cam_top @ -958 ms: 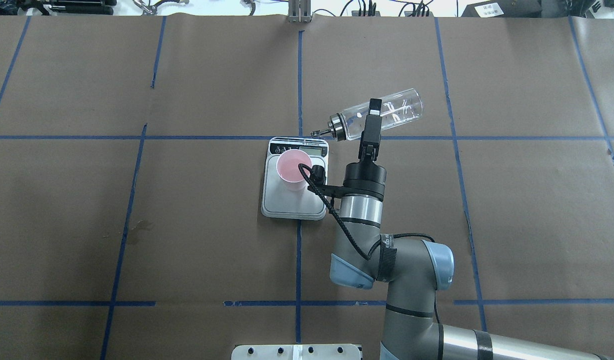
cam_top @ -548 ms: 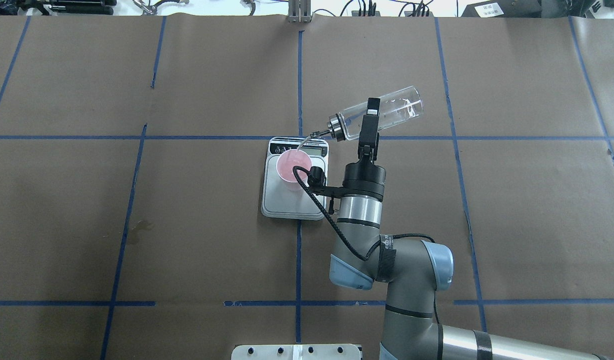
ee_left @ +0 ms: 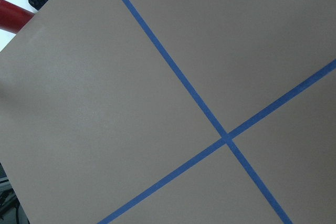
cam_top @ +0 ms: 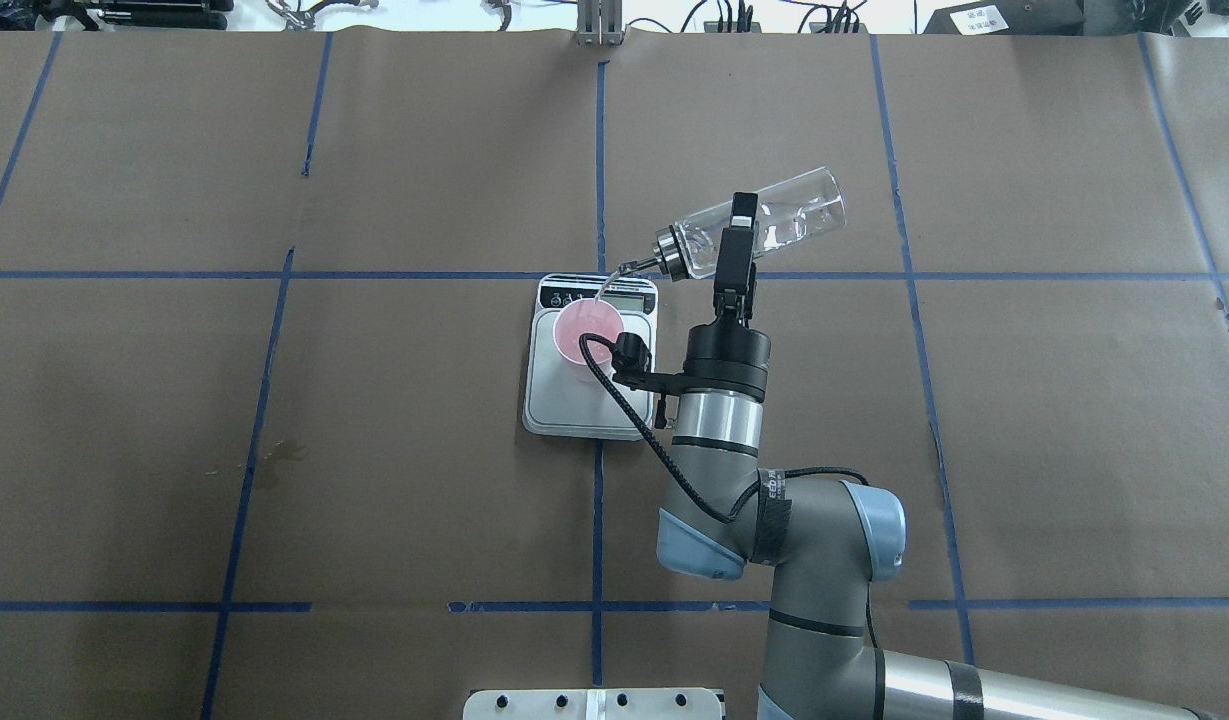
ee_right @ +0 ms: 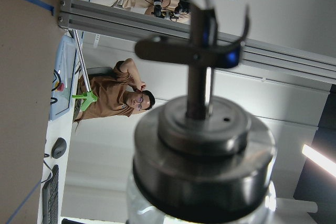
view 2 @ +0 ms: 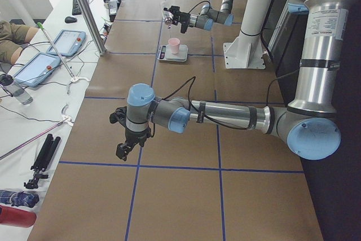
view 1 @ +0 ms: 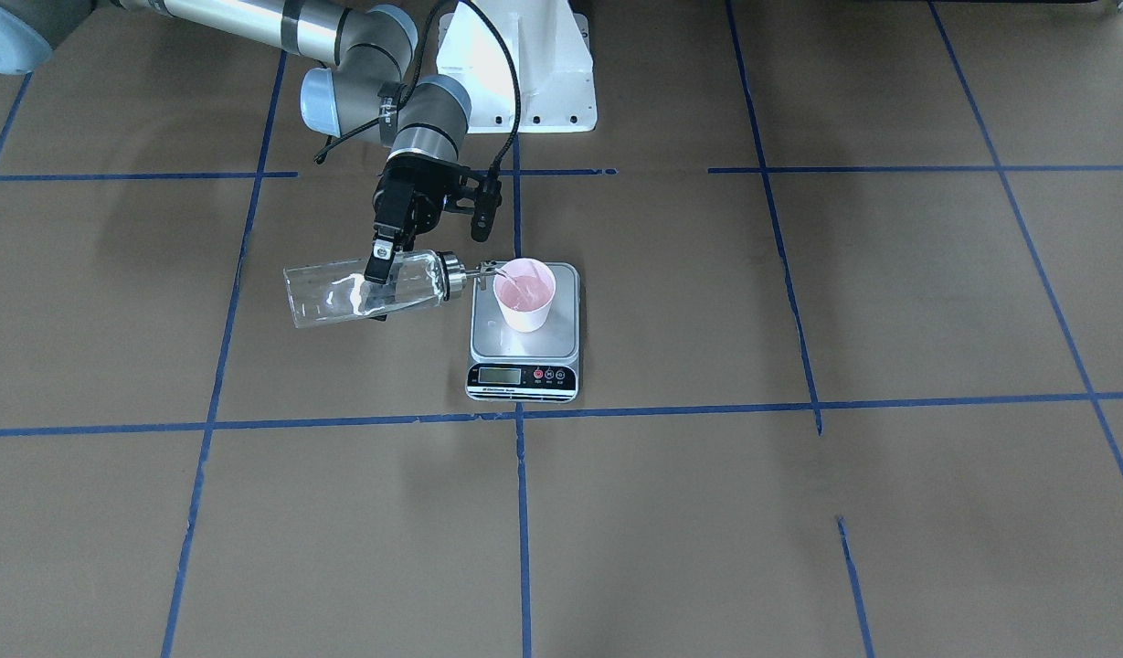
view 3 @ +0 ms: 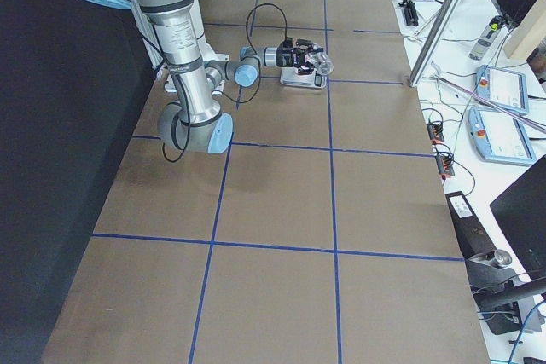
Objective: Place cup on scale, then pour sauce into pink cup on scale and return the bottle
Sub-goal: 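Tilt the bottle spout down over the pink cup with the right gripper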
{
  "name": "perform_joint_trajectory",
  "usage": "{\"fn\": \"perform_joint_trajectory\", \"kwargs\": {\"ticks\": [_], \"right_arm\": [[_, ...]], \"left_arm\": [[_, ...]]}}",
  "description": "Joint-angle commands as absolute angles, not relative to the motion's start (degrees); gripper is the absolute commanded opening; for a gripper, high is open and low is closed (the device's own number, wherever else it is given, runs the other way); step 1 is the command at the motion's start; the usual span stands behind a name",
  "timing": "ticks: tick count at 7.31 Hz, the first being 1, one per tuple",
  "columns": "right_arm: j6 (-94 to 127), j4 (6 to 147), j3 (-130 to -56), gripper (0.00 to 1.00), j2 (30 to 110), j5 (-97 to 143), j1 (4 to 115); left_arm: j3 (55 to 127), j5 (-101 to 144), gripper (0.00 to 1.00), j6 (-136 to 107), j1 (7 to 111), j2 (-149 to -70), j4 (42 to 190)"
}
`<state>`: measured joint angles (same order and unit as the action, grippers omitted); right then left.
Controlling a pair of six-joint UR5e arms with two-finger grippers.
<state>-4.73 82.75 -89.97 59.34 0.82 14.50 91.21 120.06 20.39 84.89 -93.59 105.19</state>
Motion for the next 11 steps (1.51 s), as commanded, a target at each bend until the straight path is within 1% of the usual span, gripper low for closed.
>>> {"fn": "perform_joint_trajectory", "kwargs": {"ticks": [1, 9, 11], "right_arm": [[-4.7, 82.7, -90.4, 0.0, 59.5, 0.8, 14.5], [-4.0, 82.1, -90.8, 0.0, 61.0, -0.7, 12.9], [-4.0, 75.3, -90.4, 0.0, 62.0, -0.7, 12.0]], "left_arm": [[91.2, 120.1, 1.0, 20.3, 84.9, -93.9, 105.1], [91.1, 120.0, 1.0, 20.3, 85.1, -93.9, 105.1], [91.1, 120.1, 1.0, 20.3, 85.1, -94.0, 105.1]]}}
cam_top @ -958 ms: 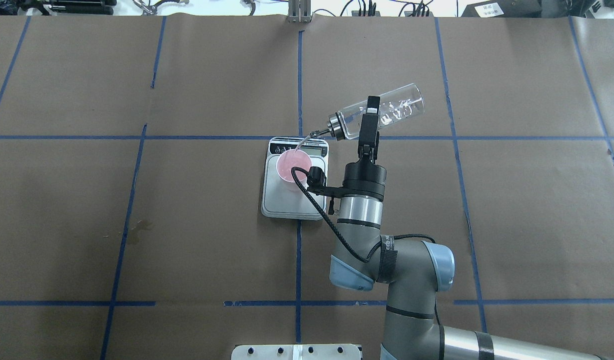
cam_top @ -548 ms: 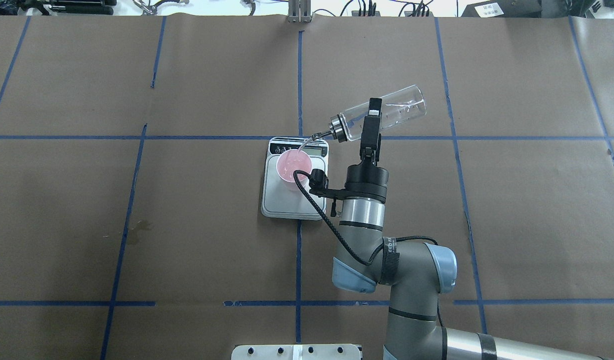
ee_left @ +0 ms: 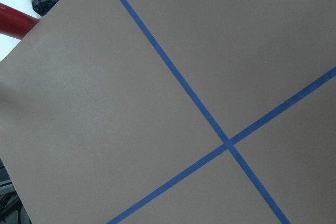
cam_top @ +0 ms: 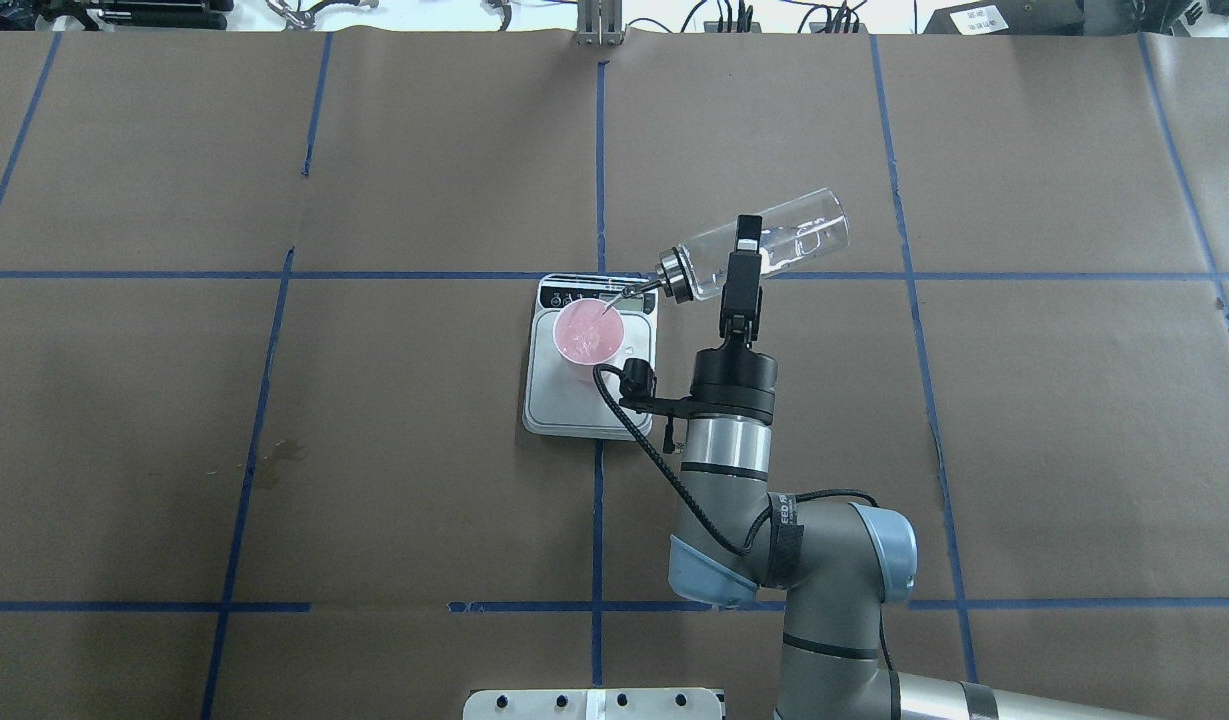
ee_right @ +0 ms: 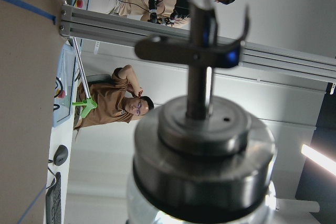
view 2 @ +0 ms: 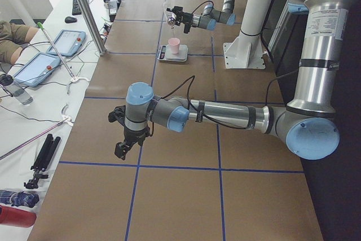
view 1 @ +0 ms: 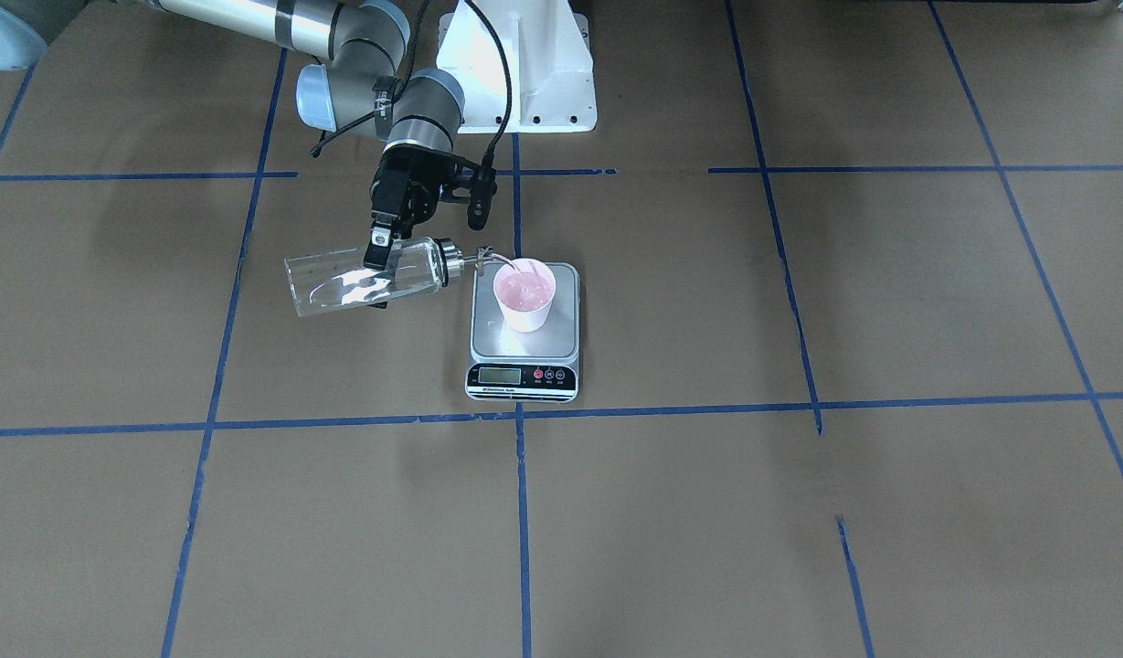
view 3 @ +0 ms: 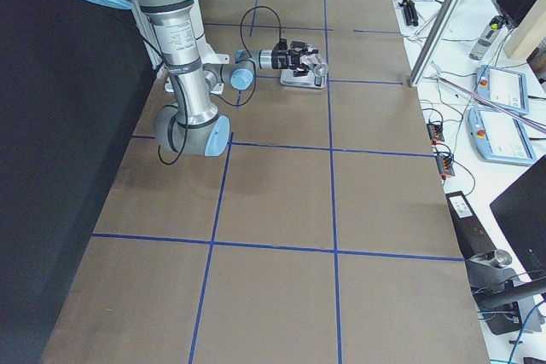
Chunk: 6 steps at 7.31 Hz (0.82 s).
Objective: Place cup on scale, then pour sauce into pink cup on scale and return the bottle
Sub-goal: 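Tilt the bottle spout down over the pink cup with the right gripper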
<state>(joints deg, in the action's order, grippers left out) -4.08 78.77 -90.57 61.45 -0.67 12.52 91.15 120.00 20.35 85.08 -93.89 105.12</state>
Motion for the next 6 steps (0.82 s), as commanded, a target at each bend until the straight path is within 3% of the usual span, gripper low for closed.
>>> {"fn": "perform_joint_trajectory", "kwargs": {"ticks": [1, 6], "right_arm": [[-4.0, 73.2, -90.4, 0.0, 62.7, -0.5, 12.0], [-3.8, 64.8, -90.2, 0.0, 62.2, 1.5, 11.9]], "left_arm": [[91.1, 120.0, 1.0, 20.3, 85.1, -94.1, 105.1], [91.2, 120.0, 1.0, 20.3, 85.1, -94.2, 105.1]]}}
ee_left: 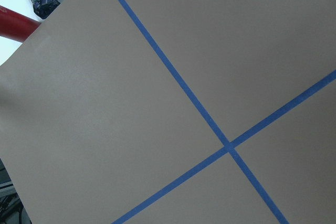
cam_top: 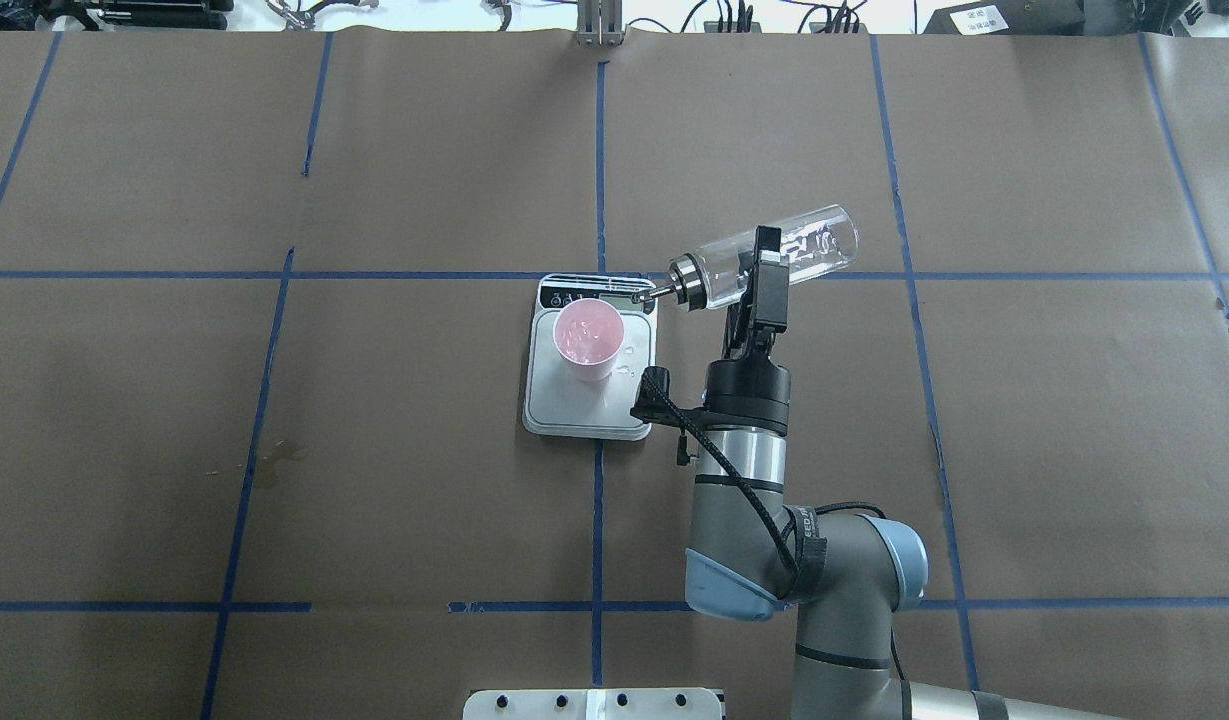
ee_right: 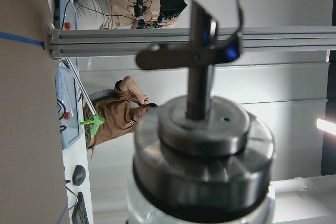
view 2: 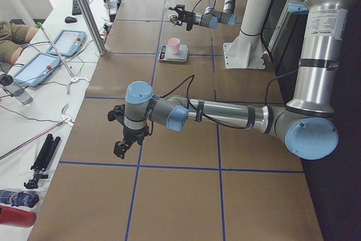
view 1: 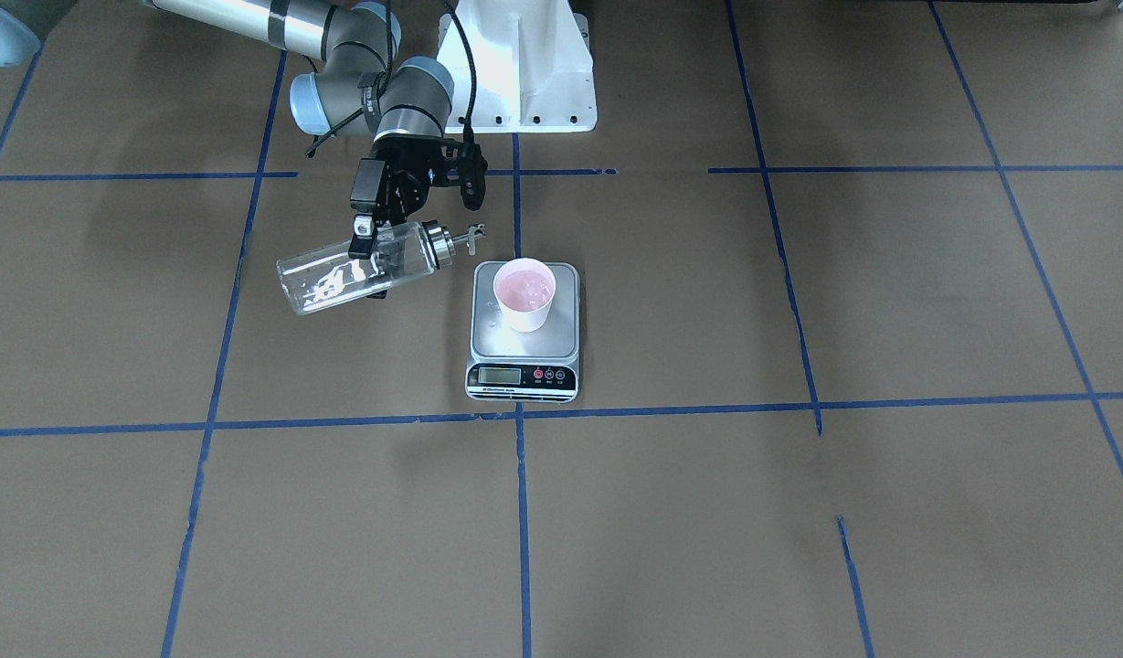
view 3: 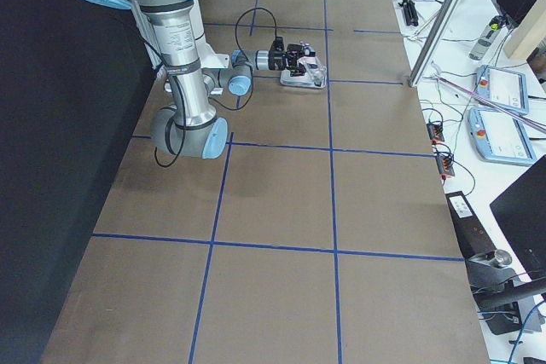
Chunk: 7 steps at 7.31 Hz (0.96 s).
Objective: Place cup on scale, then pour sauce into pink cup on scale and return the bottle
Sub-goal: 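Tilt the bottle upright and carry it back with the right gripper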
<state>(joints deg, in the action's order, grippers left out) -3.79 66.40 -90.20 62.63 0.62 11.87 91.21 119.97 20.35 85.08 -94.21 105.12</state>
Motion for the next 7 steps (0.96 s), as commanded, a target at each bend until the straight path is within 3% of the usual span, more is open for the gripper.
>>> {"fn": "perform_joint_trajectory", "kwargs": {"ticks": [1, 5, 7], "right_arm": [[-3.7, 64.6, -90.4, 0.0, 61.9, 2.2, 11.8], [-2.1, 48.6, -90.6, 0.0, 61.3, 10.6, 12.0], [9.1, 46.6, -90.5, 0.0, 62.1, 11.5, 12.1]], "left_arm": [[91.2, 120.0, 1.0, 20.4, 85.1, -94.2, 105.1], [91.3, 119.9, 1.0, 20.3, 85.2, -94.2, 105.1], [91.4, 119.8, 1.0, 20.3, 85.2, -94.2, 105.2]]}}
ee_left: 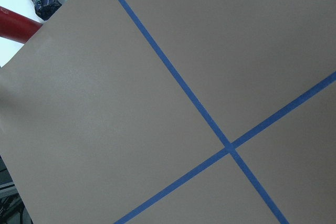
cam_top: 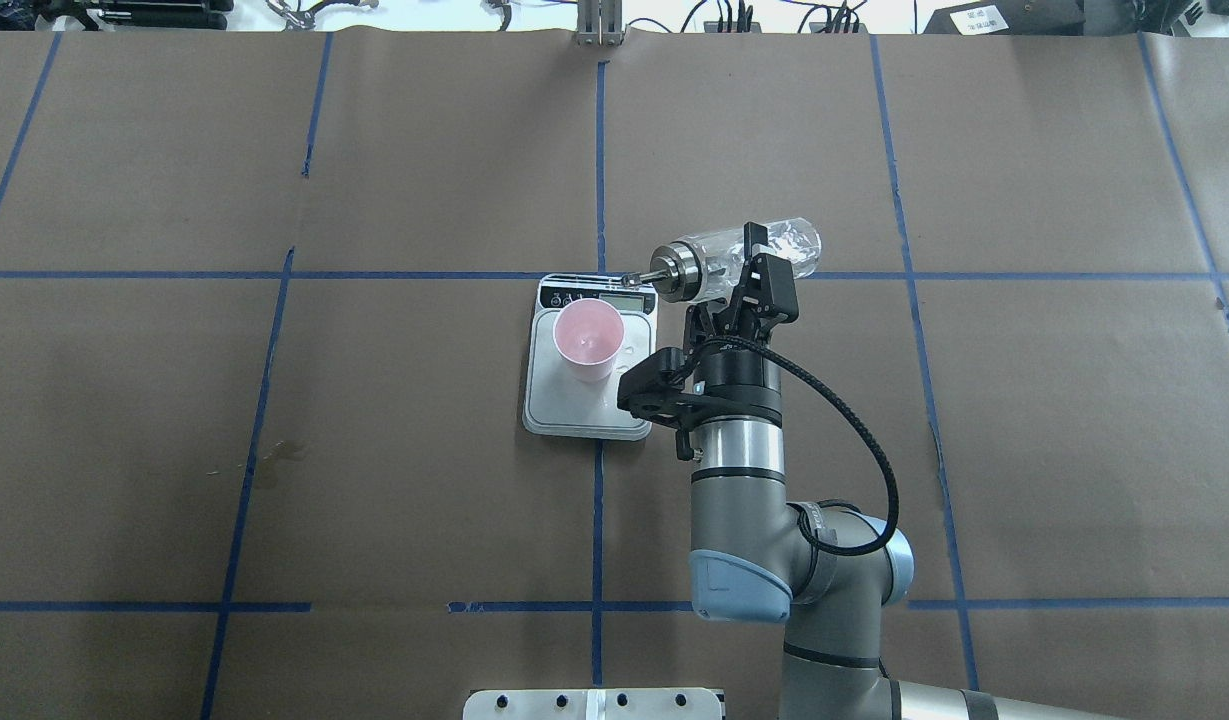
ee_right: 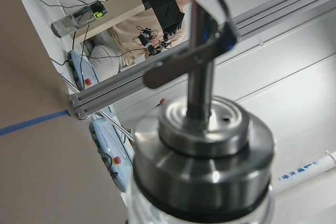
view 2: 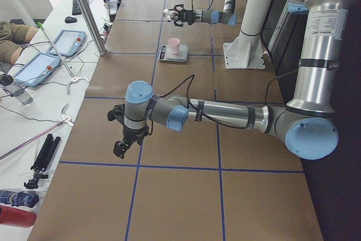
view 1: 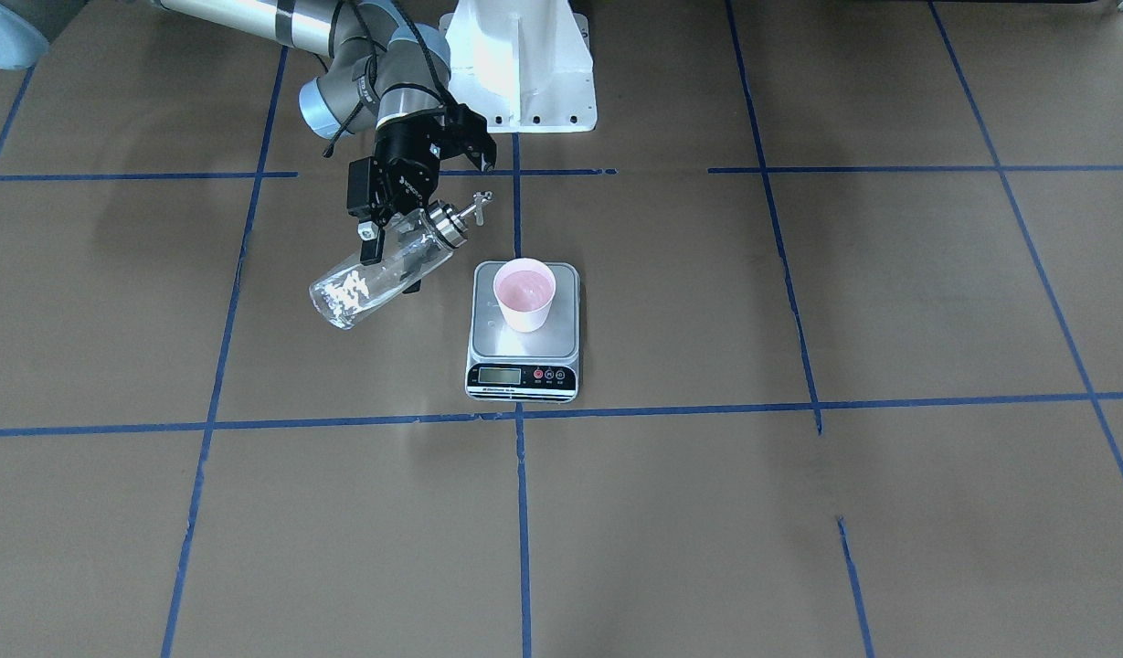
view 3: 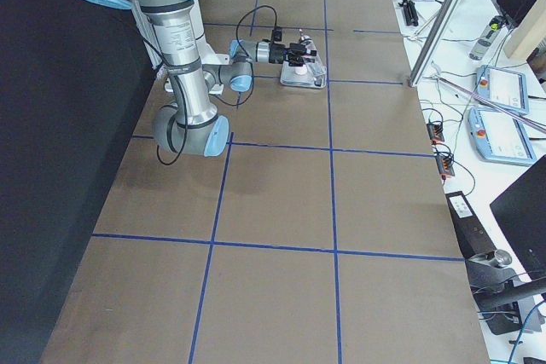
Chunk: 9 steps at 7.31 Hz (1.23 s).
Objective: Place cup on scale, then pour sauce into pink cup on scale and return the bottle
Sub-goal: 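Tilt the bottle upright and carry it back with the right gripper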
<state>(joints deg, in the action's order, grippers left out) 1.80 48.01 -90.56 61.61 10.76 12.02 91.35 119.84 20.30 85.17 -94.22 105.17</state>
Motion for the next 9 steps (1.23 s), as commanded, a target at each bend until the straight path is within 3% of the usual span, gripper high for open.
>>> {"fn": "perform_joint_trajectory", "kwargs": {"ticks": [1, 3, 5, 6, 9], "right_arm": [[16.4, 46.5, -90.5, 0.0, 62.3, 12.4, 12.1], [19.4, 46.1, -90.7, 0.0, 66.0, 14.4, 12.5], [40.0, 46.0, -94.4, 0.0, 69.0, 23.9, 14.7], [41.2, 46.0, -100.2, 0.0, 74.4, 28.4, 15.8], [63.2, 46.1, -103.0, 0.0, 87.5, 42.9, 22.2]], "left_arm": [[91.4, 119.8, 1.0, 20.3, 85.2, -94.2, 105.2], [91.5, 119.7, 1.0, 20.2, 85.2, -94.3, 105.2], [92.2, 119.7, 1.0, 20.3, 85.3, -94.2, 105.1], [92.9, 119.7, 1.0, 20.3, 85.4, -93.9, 105.1], [95.0, 119.7, 1.0, 20.2, 85.7, -93.2, 104.6]]}}
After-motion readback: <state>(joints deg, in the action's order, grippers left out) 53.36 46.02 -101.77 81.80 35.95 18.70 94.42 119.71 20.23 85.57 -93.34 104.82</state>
